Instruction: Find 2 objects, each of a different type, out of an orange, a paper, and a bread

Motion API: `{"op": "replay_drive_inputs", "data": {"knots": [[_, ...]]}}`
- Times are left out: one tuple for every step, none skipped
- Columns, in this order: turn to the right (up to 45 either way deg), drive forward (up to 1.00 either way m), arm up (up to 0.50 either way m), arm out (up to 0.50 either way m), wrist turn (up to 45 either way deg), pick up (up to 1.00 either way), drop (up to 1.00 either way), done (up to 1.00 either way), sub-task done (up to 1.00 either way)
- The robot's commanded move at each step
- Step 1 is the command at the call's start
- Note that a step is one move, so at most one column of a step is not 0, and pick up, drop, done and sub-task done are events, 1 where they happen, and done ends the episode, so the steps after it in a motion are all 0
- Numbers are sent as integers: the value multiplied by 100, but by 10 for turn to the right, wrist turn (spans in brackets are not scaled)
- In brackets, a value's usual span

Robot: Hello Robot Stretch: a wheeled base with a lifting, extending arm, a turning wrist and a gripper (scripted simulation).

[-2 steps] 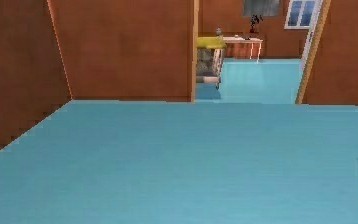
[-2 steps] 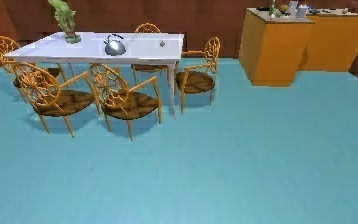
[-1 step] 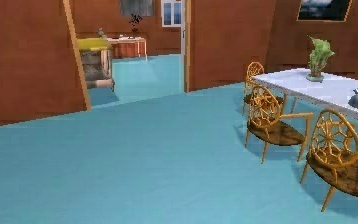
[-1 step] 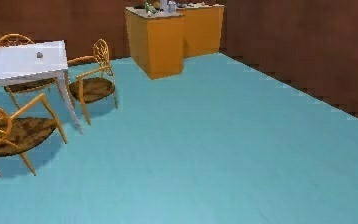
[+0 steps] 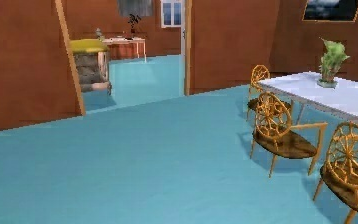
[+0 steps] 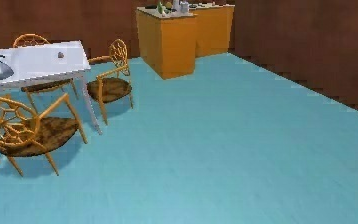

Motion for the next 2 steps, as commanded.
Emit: {"op": "replay_drive_inputs", "data": {"knots": [[0, 100, 0, 0, 0, 0, 0, 0, 0], [30, 0, 0, 0, 0, 0, 0, 0, 0]]}}
